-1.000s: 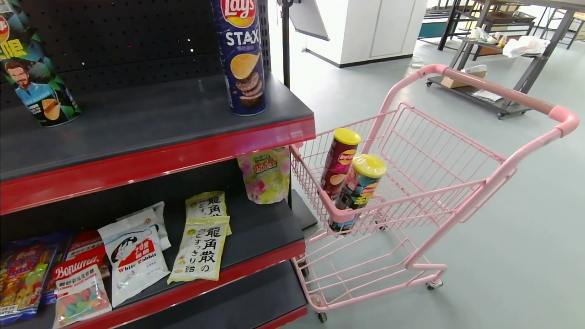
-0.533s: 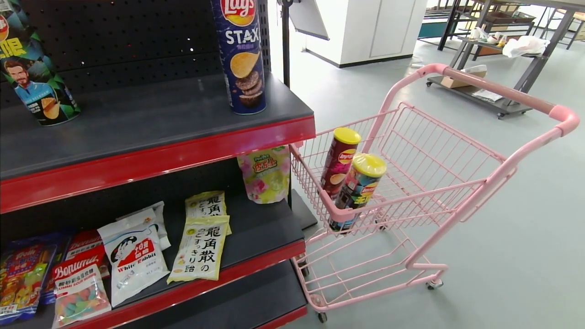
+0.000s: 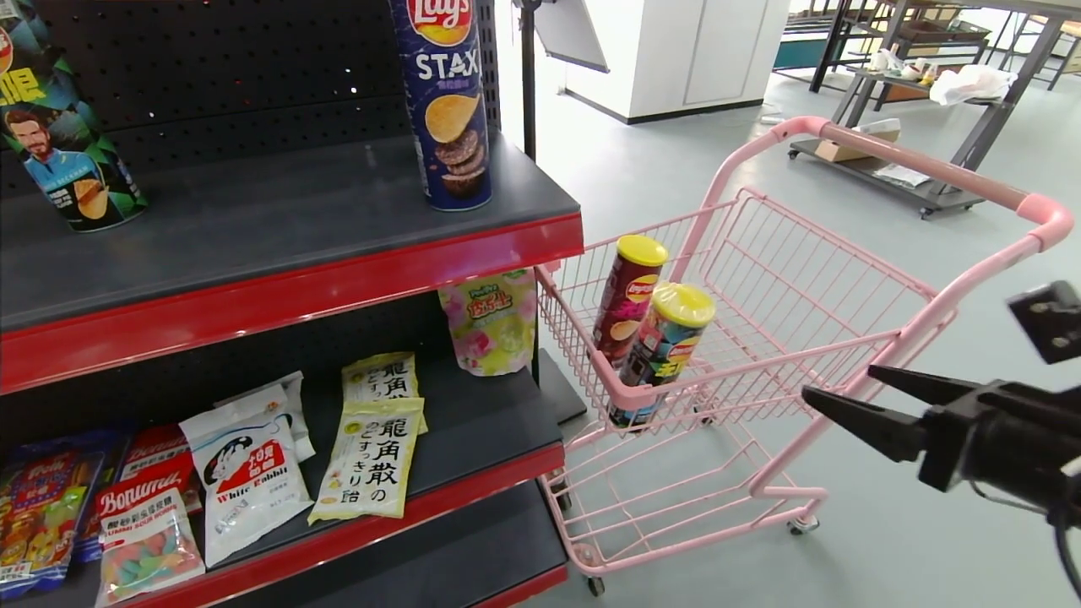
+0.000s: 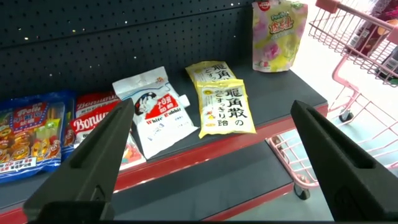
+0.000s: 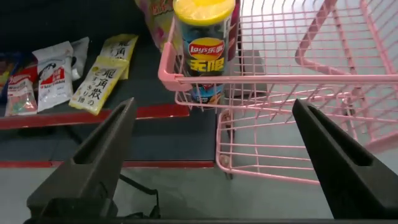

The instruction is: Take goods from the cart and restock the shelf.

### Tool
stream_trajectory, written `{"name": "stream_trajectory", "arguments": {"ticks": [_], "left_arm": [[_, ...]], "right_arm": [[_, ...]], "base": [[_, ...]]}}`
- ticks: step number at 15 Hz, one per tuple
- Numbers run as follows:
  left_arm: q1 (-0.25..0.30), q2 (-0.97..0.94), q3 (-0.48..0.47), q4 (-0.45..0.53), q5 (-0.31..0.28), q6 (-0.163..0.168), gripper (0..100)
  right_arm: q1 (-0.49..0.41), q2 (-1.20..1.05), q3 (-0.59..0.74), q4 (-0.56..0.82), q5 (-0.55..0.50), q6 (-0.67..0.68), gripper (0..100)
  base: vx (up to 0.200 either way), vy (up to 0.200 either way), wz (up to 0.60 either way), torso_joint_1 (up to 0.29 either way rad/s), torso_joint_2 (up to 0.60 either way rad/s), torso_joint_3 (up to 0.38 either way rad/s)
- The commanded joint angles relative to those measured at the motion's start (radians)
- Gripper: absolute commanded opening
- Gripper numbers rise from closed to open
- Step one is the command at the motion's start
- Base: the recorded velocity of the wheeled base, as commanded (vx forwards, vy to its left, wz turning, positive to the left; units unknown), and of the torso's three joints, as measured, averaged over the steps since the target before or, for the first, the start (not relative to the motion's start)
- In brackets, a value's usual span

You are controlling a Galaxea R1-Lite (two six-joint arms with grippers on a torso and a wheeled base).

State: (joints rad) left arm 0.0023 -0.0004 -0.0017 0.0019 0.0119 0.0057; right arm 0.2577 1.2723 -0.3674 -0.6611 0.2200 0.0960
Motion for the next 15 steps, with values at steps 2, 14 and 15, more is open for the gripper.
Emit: {"name": "stream_trajectory", "arguments": {"ticks": [2,14,15], "left_arm": [[0.001,0.000,0.000,0.000,0.000,0.000,100],[0.001,0.000,0.000,0.000,0.000,0.000,100],[0.001,0.000,0.000,0.000,0.000,0.000,100]], "right_arm": [[0.018,0.387,-0.016,-0.247,0.056,-0.007,100],[0.071,0.625,-0.278,-0.279,0.059,-0.024,100],[0.071,0.641,-0.294,-0.279,0.058,-0.024,100]], "base": [[0.000,0.000,0.00,0.000,0.00,0.000],[0.000,0.000,0.00,0.000,0.00,0.000],[0.000,0.000,0.00,0.000,0.00,0.000]]}}
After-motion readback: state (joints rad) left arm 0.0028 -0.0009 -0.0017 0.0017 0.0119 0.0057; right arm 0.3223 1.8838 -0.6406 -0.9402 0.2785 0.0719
